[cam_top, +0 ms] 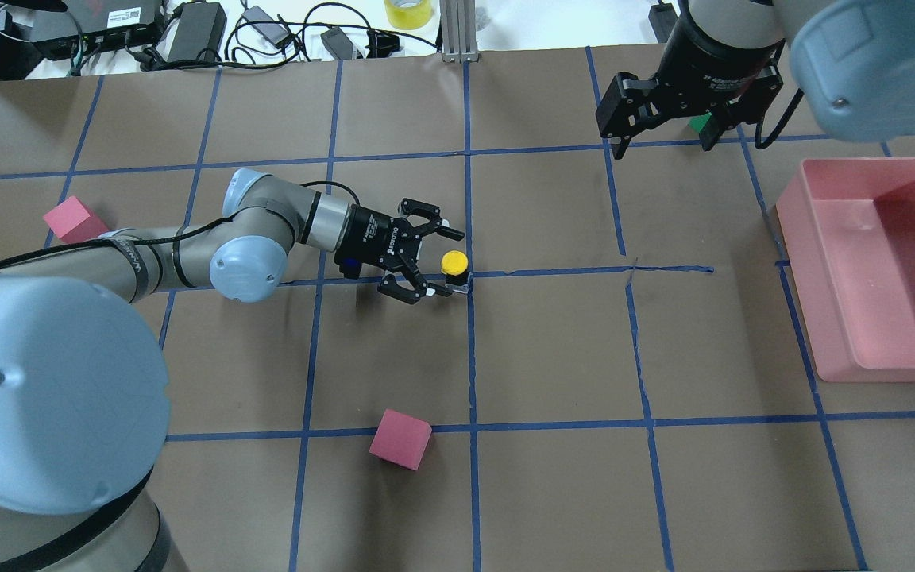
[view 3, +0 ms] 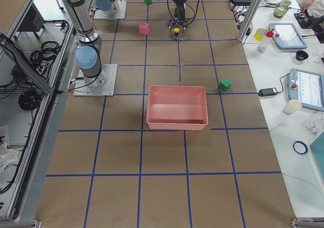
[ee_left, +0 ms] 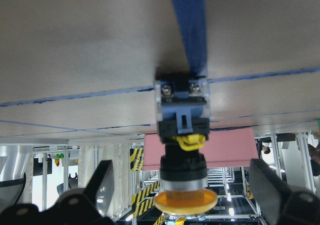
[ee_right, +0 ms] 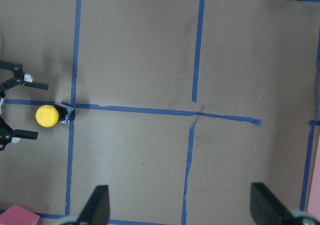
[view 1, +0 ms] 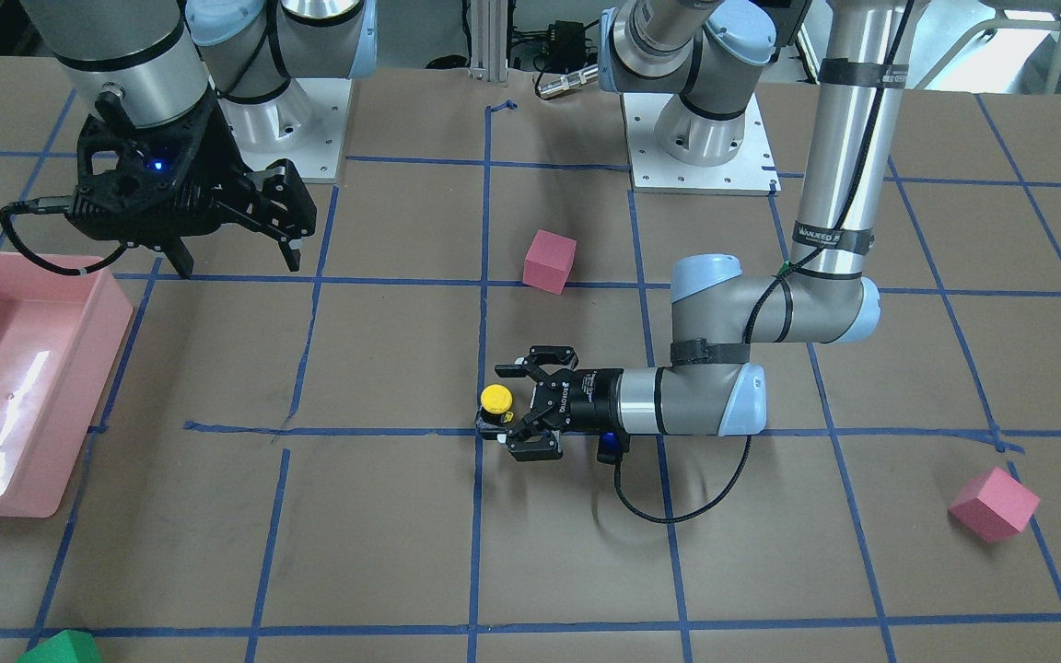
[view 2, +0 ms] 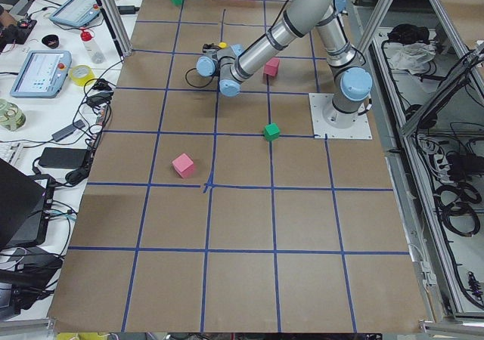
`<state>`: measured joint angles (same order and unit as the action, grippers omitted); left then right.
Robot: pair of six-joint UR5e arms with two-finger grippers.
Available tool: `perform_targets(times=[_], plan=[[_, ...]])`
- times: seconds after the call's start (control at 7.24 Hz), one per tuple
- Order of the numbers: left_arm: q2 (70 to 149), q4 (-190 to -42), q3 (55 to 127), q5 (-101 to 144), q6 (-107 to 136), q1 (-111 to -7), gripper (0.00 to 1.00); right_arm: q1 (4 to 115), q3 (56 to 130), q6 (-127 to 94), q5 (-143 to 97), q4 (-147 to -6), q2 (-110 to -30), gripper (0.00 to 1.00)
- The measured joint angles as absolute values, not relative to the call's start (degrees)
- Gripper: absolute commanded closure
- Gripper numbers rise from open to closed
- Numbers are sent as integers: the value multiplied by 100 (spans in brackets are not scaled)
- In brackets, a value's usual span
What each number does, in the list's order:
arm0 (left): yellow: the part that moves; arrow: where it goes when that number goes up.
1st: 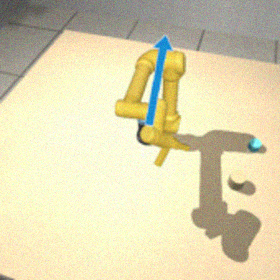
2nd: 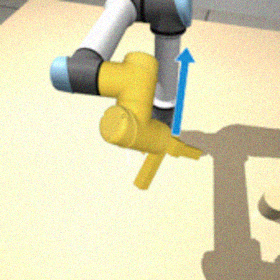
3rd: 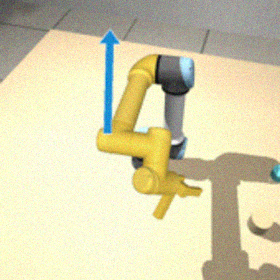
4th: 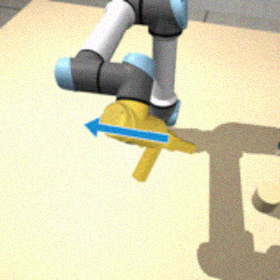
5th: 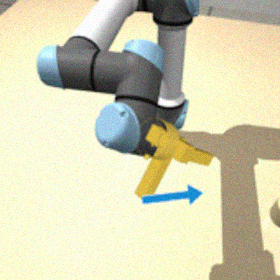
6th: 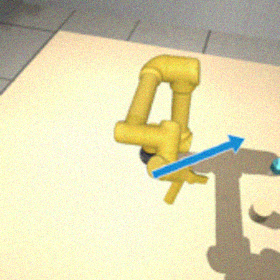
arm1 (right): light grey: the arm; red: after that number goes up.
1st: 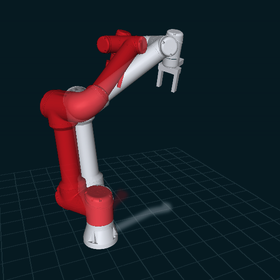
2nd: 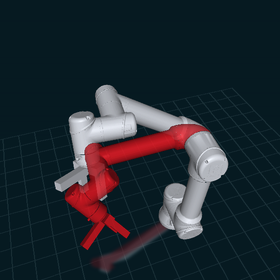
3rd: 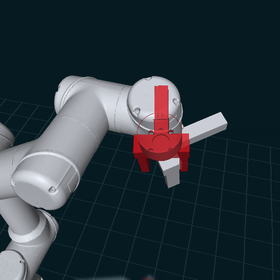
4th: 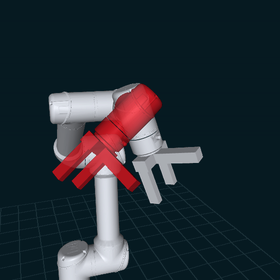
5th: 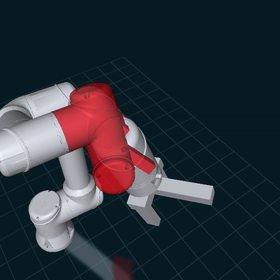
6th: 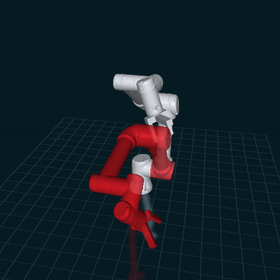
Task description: Align button upright
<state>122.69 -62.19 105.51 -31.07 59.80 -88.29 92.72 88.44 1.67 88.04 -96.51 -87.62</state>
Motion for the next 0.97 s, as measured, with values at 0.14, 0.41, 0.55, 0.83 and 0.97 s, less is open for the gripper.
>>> perform_targets(times=[0.14,0.41,0.55,0.83,0.97], plan=[[12045,-6244,10388,-3484,6120,-8772,0,9272,8847,167,8805,-9646,-8763,0],[11569,-6271,9955,-4354,6356,-8586,0,9273,8847,167,8803,-9640,-8763,0],[11347,-6276,9780,-5052,5980,-8543,0,9276,8847,165,8804,-9636,-8763,0],[10880,-6496,9533,-7161,4116,-8517,0,9287,8843,159,8814,-9633,-8763,0],[10607,-6862,9416,-8103,3047,-8492,0,9289,8842,159,8815,-9633,-8766,0]])
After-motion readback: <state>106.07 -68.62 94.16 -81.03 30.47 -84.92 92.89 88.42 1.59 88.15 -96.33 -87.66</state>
